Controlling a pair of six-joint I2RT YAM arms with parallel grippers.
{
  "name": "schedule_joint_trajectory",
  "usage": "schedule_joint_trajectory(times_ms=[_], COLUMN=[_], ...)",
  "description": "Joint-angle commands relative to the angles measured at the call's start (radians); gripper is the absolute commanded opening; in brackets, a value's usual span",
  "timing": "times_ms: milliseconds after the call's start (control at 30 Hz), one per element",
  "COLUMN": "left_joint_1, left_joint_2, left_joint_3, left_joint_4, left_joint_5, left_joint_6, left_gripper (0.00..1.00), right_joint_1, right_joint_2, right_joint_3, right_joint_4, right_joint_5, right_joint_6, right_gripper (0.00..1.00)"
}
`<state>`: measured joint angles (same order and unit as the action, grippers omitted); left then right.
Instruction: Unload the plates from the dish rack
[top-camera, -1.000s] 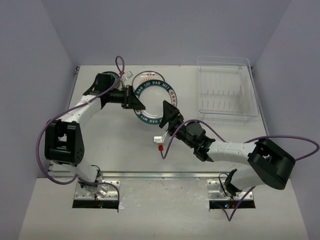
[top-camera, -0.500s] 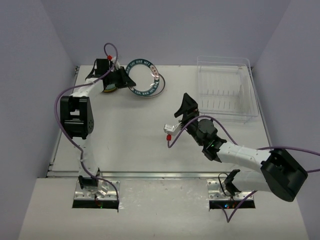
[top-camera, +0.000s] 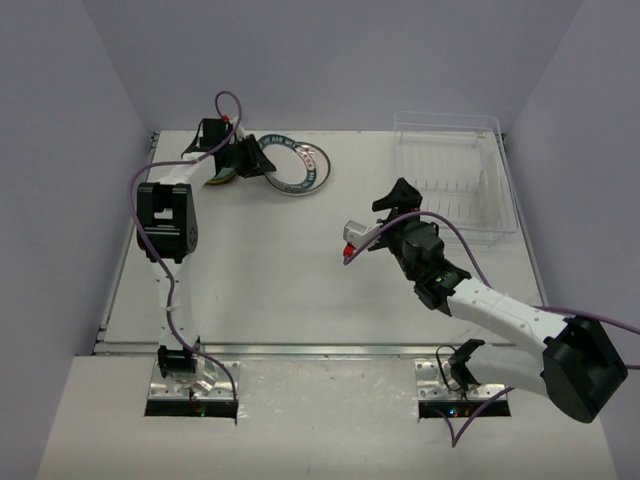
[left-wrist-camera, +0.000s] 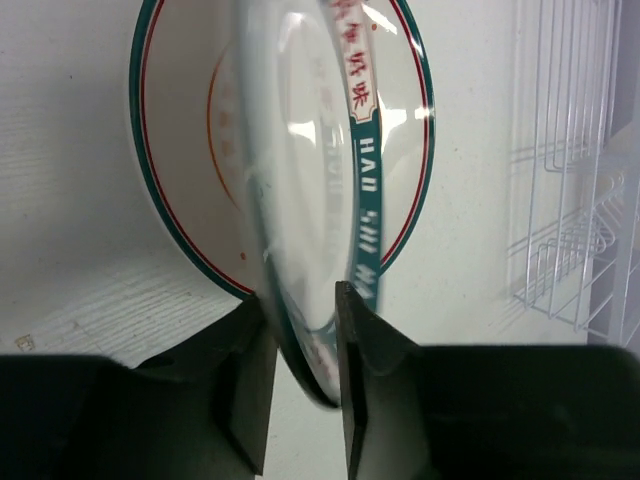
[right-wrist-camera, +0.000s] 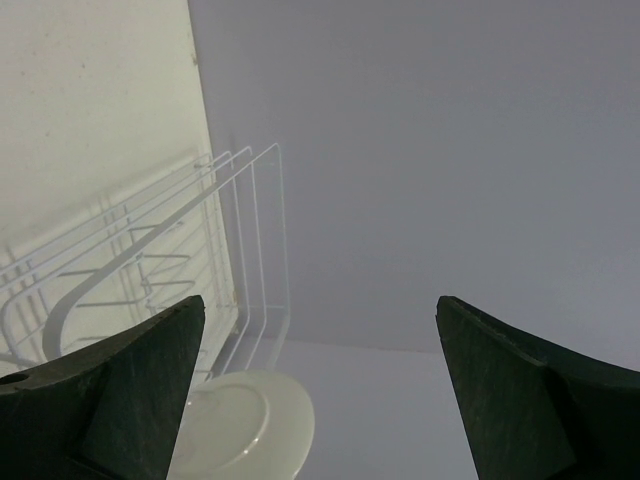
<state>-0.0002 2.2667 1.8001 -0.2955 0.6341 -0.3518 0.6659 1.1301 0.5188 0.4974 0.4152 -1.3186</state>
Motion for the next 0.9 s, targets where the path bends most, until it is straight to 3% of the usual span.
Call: schedule_joint_trajectory(times_ms=[0,67,167,433,667,733,867], left_joint_1=[-0.005,-0.009,-0.021,-0.171,-0.202,-0.202,-0.198], left_joint_2=[-0.001,-0.002,-0.017,-0.041,-0.069,-0.089,-0.134], left_joint_3=[0.060,0.076,0.094,0.206,0.222,0.209,0.163], left_joint_4=[0.014,-0.008,-0.051,-0.259,-0.318,-0.321,-0.314], left_joint_5=[-0.008,-0.034,-0.097,-0.427,-0.572,-0.625,-0.668], left_joint_6=[0.005,0.020,0.058,0.248,0.263,0.267,0.260], left_gripper=[0.45,0.54,0.61,0.65,0.77,0.94,0.95], right_joint_1=[-0.007,-0.008,-0.009,-0.043,-0.152,-0.183,-0.231], right_joint_2=[-0.020,-0.020,-0.022,-0.027,0.002,0.003,0.010], right_joint_3=[0.047,0.051,0.061,0.147,0.371,0.413,0.461], right_joint_4=[-0.047,-0.049,-0.055,-0.189,-0.426,-0.485,-0.595], right_joint_5=[0.015,0.014,0.017,0.030,0.047,0.035,0.004], right_joint_6=[0.078,0.079,0.088,0.229,0.526,0.632,0.743], right_gripper=[0.99,0.99,0.99,0.99,0.99,0.99,0.99])
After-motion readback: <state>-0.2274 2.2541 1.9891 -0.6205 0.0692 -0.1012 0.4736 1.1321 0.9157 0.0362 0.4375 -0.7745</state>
